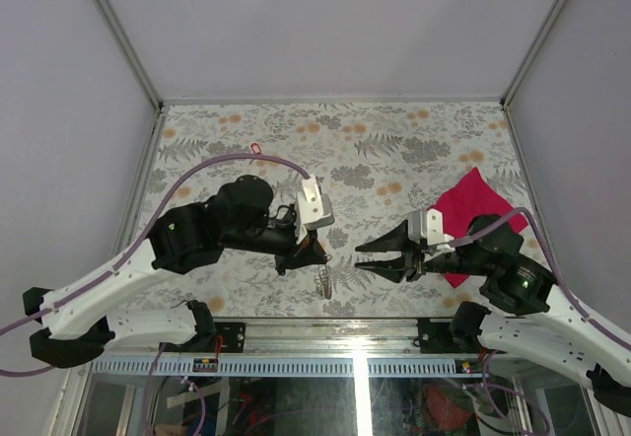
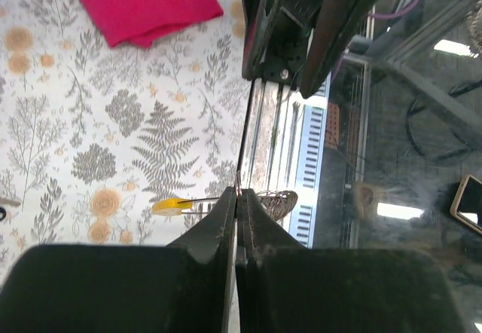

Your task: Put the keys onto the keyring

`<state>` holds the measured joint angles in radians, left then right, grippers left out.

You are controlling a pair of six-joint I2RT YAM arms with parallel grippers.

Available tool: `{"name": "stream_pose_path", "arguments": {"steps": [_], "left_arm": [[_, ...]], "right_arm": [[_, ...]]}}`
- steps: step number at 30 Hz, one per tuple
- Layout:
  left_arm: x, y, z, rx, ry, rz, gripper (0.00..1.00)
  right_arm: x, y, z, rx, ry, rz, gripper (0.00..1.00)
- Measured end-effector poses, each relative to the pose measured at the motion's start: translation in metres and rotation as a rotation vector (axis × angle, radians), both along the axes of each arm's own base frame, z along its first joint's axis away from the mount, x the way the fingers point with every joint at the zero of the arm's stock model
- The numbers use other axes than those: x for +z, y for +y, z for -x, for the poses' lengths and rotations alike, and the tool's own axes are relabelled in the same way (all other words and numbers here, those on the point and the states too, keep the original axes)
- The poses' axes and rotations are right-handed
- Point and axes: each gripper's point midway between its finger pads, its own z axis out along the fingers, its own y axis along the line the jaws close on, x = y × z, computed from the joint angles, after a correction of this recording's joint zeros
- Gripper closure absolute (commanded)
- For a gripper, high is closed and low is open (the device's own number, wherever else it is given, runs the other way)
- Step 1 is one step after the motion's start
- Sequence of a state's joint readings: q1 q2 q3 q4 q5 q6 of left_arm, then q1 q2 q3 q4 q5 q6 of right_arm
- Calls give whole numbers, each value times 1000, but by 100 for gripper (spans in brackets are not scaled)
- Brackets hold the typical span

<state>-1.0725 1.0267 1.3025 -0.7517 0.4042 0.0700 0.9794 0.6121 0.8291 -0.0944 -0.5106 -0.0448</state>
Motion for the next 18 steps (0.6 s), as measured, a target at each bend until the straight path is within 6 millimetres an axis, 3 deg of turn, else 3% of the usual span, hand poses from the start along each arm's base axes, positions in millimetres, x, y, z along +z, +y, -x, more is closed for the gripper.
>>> {"name": "stream_pose_path", "arguments": {"steps": [6, 10, 18], "left_arm": [[-18, -1, -9, 15, 23, -168, 100], [-31, -1, -4, -5, 30, -262, 100], [-40, 5, 6, -27, 25, -320, 100]], "right_arm": [[-34, 6, -5, 8, -22, 61, 61], [-56, 17, -9, 28, -3, 96, 63], [-63, 36, -11, 85, 14, 91, 65]]}}
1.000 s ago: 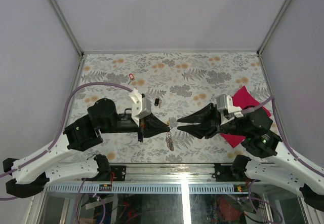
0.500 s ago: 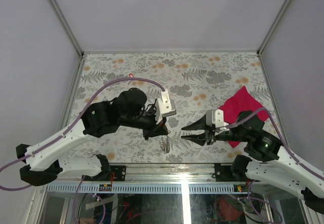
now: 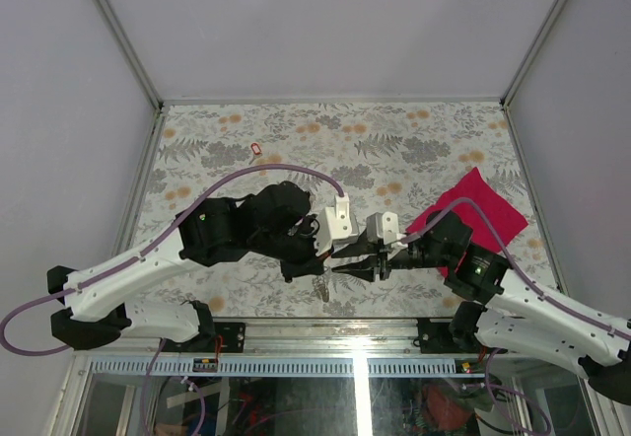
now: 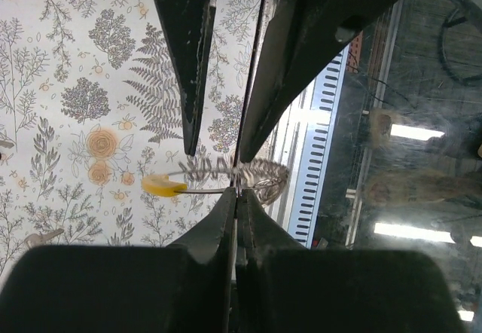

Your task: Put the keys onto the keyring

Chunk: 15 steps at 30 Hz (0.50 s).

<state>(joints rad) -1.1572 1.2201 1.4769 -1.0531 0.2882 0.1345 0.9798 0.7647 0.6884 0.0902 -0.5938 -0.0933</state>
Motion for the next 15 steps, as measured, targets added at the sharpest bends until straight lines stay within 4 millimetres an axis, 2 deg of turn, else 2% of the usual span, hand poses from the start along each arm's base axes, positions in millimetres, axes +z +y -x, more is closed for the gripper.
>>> {"name": "stream_pose_path", "arguments": {"steps": [10, 15], "left_arm": [[-1, 0, 1, -1, -8, -5, 100], [-1, 0, 0, 3, -13, -6, 100]], "right_arm": [[11, 9, 6, 55, 12, -54, 68], [5, 9, 8, 65, 28, -44, 71]]}}
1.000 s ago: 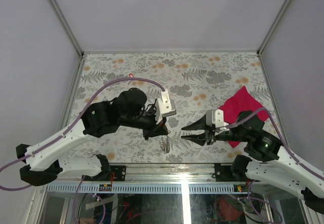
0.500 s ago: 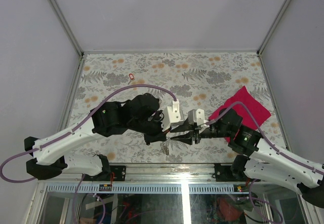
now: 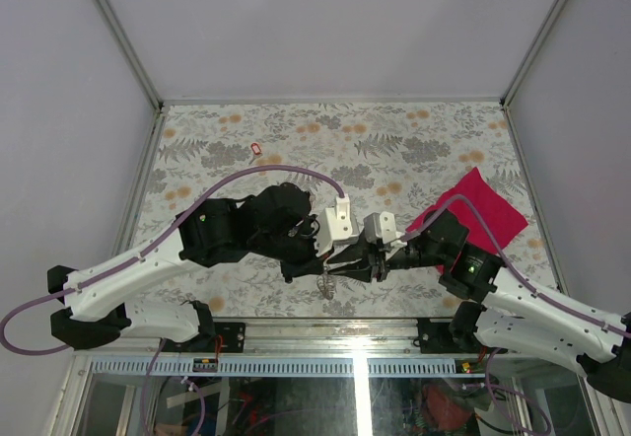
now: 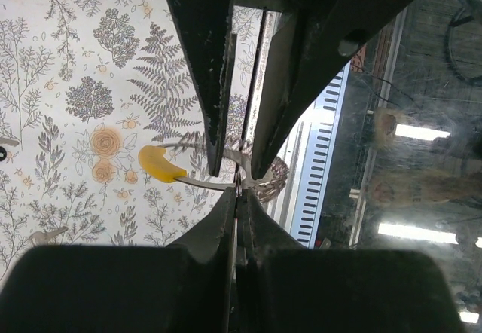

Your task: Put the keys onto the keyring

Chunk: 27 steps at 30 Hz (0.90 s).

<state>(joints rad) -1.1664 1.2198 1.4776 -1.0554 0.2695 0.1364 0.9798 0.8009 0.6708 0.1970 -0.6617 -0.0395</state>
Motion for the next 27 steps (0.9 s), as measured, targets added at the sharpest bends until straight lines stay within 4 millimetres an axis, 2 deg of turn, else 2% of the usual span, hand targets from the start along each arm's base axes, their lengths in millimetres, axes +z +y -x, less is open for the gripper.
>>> {"name": "stream_pose_path", "arguments": {"steps": [5, 12, 15, 21, 27], "left_arm": [[1, 0, -1, 3, -5, 4, 100], [2, 0, -1, 2, -7, 9, 100], [2, 0, 0, 1, -8, 10, 100], [2, 0, 0, 1, -10, 9, 100], [8, 2, 1, 1, -18, 28, 98]], "right_arm": [[-6, 0, 2, 10, 18, 10, 72], [-4, 3, 1, 13, 27, -4, 74], [-3, 5, 0, 13, 29, -8, 79], [-5, 7, 1, 20, 40, -6, 99], [0, 7, 2, 26, 42, -22, 100]]}}
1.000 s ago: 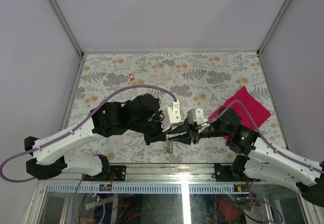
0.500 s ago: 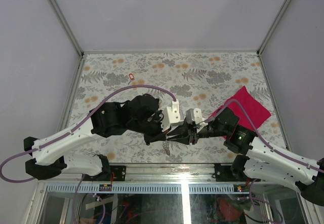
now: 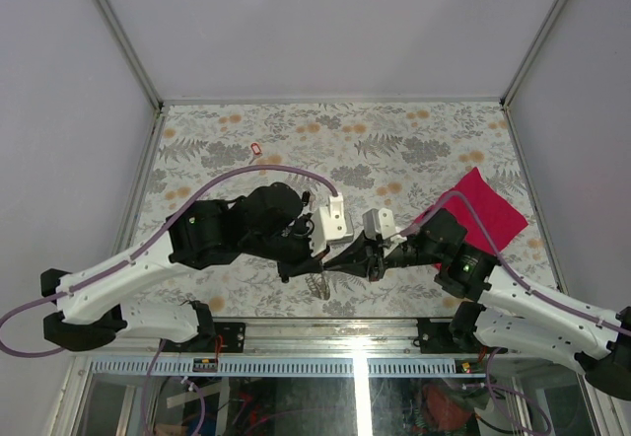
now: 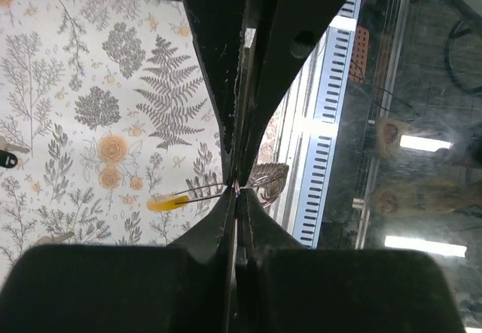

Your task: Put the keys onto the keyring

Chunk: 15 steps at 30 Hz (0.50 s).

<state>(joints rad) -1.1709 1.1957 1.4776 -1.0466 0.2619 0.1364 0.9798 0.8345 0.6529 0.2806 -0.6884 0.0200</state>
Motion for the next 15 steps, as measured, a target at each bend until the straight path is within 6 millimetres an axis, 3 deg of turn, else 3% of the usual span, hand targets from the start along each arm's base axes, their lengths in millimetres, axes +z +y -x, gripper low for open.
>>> {"name": "stream_pose_path", "arguments": {"steps": [6, 15], "left_arm": [[25, -2, 2, -6, -43, 139, 84], [67, 12, 15, 0, -96, 425, 78]], "right_arm": [[22, -6, 3, -18, 9, -88, 100], [58, -13, 10, -16, 47, -230, 100]]}}
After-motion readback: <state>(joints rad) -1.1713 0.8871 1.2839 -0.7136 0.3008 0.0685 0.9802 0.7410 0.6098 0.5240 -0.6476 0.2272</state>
